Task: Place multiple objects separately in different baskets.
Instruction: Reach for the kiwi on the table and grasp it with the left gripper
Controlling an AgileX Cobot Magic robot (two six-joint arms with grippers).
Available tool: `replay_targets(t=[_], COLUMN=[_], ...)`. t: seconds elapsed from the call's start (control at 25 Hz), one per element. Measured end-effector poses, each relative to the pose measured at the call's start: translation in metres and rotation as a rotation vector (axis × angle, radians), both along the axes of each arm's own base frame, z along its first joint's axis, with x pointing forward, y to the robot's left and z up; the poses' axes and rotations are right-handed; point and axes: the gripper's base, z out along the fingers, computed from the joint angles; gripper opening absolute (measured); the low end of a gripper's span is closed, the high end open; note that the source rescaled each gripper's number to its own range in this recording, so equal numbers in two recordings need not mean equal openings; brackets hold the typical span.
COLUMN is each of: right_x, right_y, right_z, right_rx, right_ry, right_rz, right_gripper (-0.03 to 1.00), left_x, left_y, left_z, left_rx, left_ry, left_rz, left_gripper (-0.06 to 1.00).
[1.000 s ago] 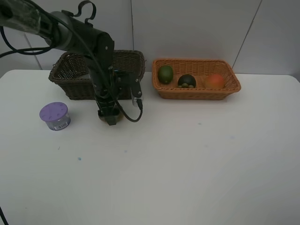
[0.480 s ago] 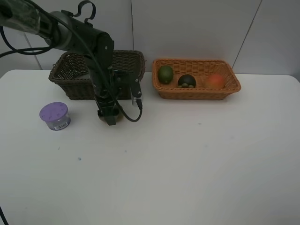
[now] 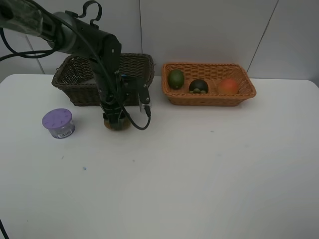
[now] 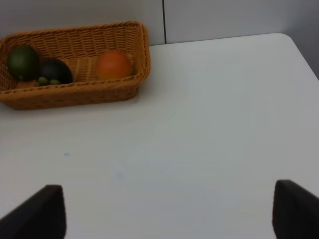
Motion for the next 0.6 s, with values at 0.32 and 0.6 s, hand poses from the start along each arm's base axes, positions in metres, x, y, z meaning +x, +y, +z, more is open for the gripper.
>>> replay_targets(t=[0.32, 0.6], right_x=[0.0, 0.0], right_y=[0.0, 0.0], right_z=[0.0, 0.0], right_rx=[0.0, 0.0], right_ry=[0.0, 0.0], right_rz=[0.0, 0.0], right_gripper=[1.0, 1.0], left_x=[0.0, -0.002], left_y=[0.0, -0.001], left_z=[0.0, 0.014], left_rx=[0.001, -0.012], left_ry=[0.0, -0.018], left_rz=[-0.001, 0.0], left_gripper=[0.4, 0.4])
